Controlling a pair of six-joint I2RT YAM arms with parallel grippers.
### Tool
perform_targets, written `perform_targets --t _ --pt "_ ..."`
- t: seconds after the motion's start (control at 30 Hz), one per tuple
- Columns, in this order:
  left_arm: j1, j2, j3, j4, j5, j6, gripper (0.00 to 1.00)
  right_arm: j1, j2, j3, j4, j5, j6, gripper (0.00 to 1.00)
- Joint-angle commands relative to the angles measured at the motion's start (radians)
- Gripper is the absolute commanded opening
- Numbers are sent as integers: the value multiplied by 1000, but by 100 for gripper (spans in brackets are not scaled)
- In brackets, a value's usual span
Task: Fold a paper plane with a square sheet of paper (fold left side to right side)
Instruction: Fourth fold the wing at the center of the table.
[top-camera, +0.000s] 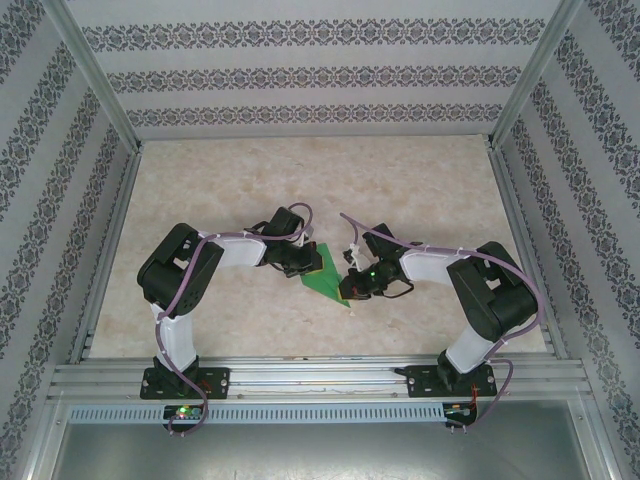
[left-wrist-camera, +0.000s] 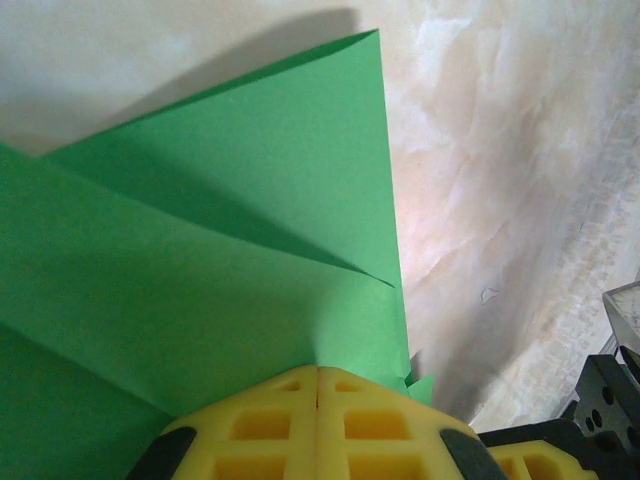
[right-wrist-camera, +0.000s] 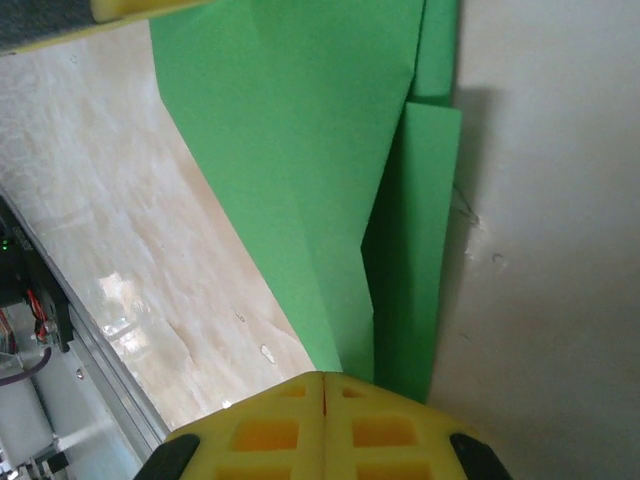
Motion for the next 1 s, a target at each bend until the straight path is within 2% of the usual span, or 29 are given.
perform_targets --t 0.0,0.47,0.97 --pt "-7 49 -32 -91 -85 26 0 13 -8 -14 -33 36 -15 0" --pt "-6 52 -32 -86 -86 23 0 12 -44 8 -69 71 -26 0" --pt "-5 53 -31 -89 -88 22 0 18 -5 12 -91 94 -36 0"
